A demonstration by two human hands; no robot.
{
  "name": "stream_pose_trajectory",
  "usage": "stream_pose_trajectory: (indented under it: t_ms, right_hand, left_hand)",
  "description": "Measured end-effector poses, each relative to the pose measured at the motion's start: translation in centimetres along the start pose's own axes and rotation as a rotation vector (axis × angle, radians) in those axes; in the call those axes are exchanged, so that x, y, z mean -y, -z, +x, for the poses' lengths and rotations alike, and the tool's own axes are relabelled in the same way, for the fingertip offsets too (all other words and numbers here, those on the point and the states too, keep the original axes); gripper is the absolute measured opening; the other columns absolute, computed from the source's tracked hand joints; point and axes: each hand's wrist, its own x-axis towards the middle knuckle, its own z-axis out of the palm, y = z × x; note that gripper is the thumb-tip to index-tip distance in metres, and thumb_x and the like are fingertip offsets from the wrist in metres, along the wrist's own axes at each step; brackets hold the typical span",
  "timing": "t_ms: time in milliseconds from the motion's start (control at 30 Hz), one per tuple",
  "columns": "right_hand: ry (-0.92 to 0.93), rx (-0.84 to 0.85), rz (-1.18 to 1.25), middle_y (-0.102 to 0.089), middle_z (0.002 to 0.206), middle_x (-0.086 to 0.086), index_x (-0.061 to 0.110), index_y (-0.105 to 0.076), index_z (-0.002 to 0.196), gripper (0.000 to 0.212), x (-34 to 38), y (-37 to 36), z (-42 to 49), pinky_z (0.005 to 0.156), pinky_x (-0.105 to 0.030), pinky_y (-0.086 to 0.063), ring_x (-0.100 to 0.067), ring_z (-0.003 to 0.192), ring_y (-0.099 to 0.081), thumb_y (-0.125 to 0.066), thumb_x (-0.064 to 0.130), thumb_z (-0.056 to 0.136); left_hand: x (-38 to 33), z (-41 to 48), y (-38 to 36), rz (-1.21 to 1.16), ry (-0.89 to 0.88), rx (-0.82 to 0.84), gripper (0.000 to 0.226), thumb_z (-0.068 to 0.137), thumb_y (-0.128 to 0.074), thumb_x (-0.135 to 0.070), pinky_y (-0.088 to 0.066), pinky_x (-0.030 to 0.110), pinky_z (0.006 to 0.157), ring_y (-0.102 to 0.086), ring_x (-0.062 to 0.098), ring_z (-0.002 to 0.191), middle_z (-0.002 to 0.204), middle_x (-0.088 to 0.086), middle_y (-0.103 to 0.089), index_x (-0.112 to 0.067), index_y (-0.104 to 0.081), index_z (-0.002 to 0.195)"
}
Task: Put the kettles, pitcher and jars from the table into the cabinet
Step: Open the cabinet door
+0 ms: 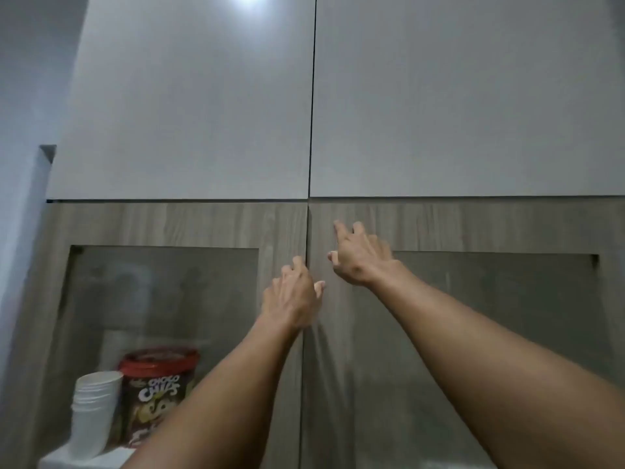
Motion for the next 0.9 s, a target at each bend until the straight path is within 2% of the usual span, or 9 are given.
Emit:
stream_pose_trajectory:
  t_ms: [167,300,433,533,633,700,800,900]
  right_hand:
    - [-0.041,0.008,-0.020,-0.056,0.137,-0.018,0.027,-0.015,0.156,0.072,0.0,0.2,4.7,0.096,-0.044,-0.046,-0.040,0.123,-0.056,-0.052,0.038,0.095]
    - [-0.029,-0.086,0.055,-0.060,0.130,-0.021,0.016,-0.047,0.133,0.047,0.8,0.4,6.8,0.093,-0.040,-0.047,-0.042,0.120,-0.057,-0.059,0.035,0.092]
    - [-0.053,-0.105,0.105,-0.063,0.125,-0.019,0.017,-0.051,0.126,0.037,0.9,0.2,6.9,0.090,-0.039,-0.047,-0.040,0.117,-0.058,-0.058,0.028,0.092]
    - [-0.065,-0.098,0.161,-0.063,0.126,-0.017,0.018,-0.051,0.129,0.039,0.9,0.9,6.6,0.090,-0.039,-0.048,-0.039,0.116,-0.058,-0.057,0.024,0.091]
    - [-0.066,-0.096,0.225,-0.064,0.123,-0.014,0.019,-0.048,0.131,0.041,1.3,2.1,5.6,0.084,-0.036,-0.045,-0.037,0.114,-0.059,-0.057,0.024,0.091]
    - [-0.073,-0.086,0.275,-0.064,0.124,-0.012,0.021,-0.046,0.132,0.044,1.5,3.1,4.4,0.086,-0.037,-0.045,-0.037,0.115,-0.058,-0.058,0.027,0.090]
    - [-0.086,-0.089,0.338,-0.065,0.124,-0.011,0.026,-0.044,0.132,0.054,2.0,5.5,1.8,0.094,-0.040,-0.049,-0.038,0.112,-0.062,-0.063,0.043,0.085]
    - [-0.118,-0.110,0.368,-0.065,0.124,-0.009,0.028,-0.043,0.130,0.067,2.9,8.6,-1.3,0.092,-0.039,-0.048,-0.037,0.114,-0.062,-0.068,0.061,0.076]
  left_hand:
    - [1.5,3.4,-2.0,-0.051,0.002,-0.071,0.041,0.093,-0.055,-0.046,-0.053,0.049,0.083,-0.063,0.038,0.104,0.118,0.015,-0.060,-0.015,-0.039,0.114]
    - [2.0,4.6,-2.2,-0.097,-0.011,-0.140,0.043,0.087,-0.063,-0.051,-0.055,0.045,0.074,-0.067,0.035,0.091,0.100,0.012,-0.067,-0.017,-0.042,0.102]
    - [1.4,3.4,-2.1,-0.158,0.043,-0.147,0.042,0.087,-0.065,-0.048,-0.045,0.037,0.064,-0.066,0.030,0.088,0.100,0.006,-0.064,-0.017,-0.042,0.104]
    - [0.3,1.9,-1.8,-0.216,0.134,-0.073,0.053,0.085,-0.067,-0.048,-0.047,0.037,0.071,-0.062,0.029,0.097,0.117,0.007,-0.055,-0.017,-0.038,0.117]
    - [-0.4,0.3,-1.4,-0.237,0.175,0.072,0.073,0.083,-0.068,-0.050,-0.050,0.043,0.090,-0.057,0.034,0.117,0.134,0.012,-0.049,-0.013,-0.030,0.133]
    - [-0.7,-0.9,-0.7,-0.301,0.218,0.132,0.075,0.083,-0.069,-0.049,-0.046,0.046,0.100,-0.053,0.037,0.124,0.136,0.016,-0.052,-0.010,-0.030,0.135]
    - [-1.5,-3.1,1.3,-0.379,0.266,0.142,0.068,0.082,-0.070,-0.048,-0.047,0.046,0.100,-0.054,0.036,0.123,0.131,0.016,-0.056,-0.010,-0.038,0.129]
    - [-2.5,-5.5,4.1,-0.381,0.254,0.156,0.058,0.080,-0.071,-0.049,-0.052,0.044,0.093,-0.058,0.034,0.115,0.122,0.012,-0.060,-0.013,-0.046,0.117]
